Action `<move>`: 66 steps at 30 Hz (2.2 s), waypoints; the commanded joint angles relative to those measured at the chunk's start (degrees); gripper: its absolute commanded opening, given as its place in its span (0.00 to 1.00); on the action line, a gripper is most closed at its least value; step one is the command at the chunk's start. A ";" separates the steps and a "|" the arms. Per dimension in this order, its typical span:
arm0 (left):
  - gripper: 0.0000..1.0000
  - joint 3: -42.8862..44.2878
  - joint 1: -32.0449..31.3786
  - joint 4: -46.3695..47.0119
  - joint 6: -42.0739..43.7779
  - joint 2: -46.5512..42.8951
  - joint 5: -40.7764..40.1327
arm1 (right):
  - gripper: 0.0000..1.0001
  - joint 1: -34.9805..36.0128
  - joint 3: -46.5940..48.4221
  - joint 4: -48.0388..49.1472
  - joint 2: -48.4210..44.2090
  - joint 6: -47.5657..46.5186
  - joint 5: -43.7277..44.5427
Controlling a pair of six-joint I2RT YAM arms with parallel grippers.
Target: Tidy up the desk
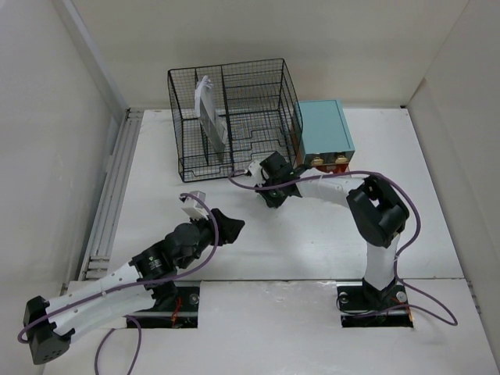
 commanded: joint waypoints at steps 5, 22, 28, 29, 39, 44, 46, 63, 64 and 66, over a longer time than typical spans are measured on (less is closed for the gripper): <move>0.56 0.39 0.21 0.61 0.28 -0.85 0.00 | 0.00 -2.28 7.08 -13.46 -9.98 -19.71 -11.57; 0.56 2.06 0.21 7.82 2.39 7.59 3.96 | 0.00 -30.76 -1.45 -13.91 -26.61 -23.77 -2.78; 0.56 2.06 0.21 8.44 2.92 8.20 3.96 | 0.00 -33.06 -1.45 -15.84 -23.36 -24.29 -2.78; 0.56 2.06 0.21 8.44 2.92 8.21 3.96 | 0.00 -33.58 -1.45 -16.36 -23.36 -24.29 -2.78; 0.56 2.06 0.21 10.02 3.45 9.35 3.96 | 0.20 -34.11 -1.45 -18.83 -18.87 -26.05 -4.54; 0.56 0.92 0.21 10.02 3.45 9.35 4.48 | 0.45 -34.11 -1.98 -17.16 -19.49 -26.05 -4.01; 0.56 0.92 0.21 10.02 3.45 8.82 4.48 | 0.42 -34.11 -1.98 -17.16 -20.02 -26.05 -4.53; 0.00 6.01 0.21 31.36 5.12 28.58 13.08 | 0.00 -36.22 -4.25 -41.34 -22.75 -61.03 -26.27; 0.00 7.06 0.21 32.68 5.12 30.77 13.71 | 0.00 -36.22 -5.13 -39.16 -22.74 -61.03 -25.12; 0.00 10.74 0.74 36.01 5.73 37.25 16.33 | 0.00 -36.22 -7.41 -36.07 -22.22 -58.06 -22.92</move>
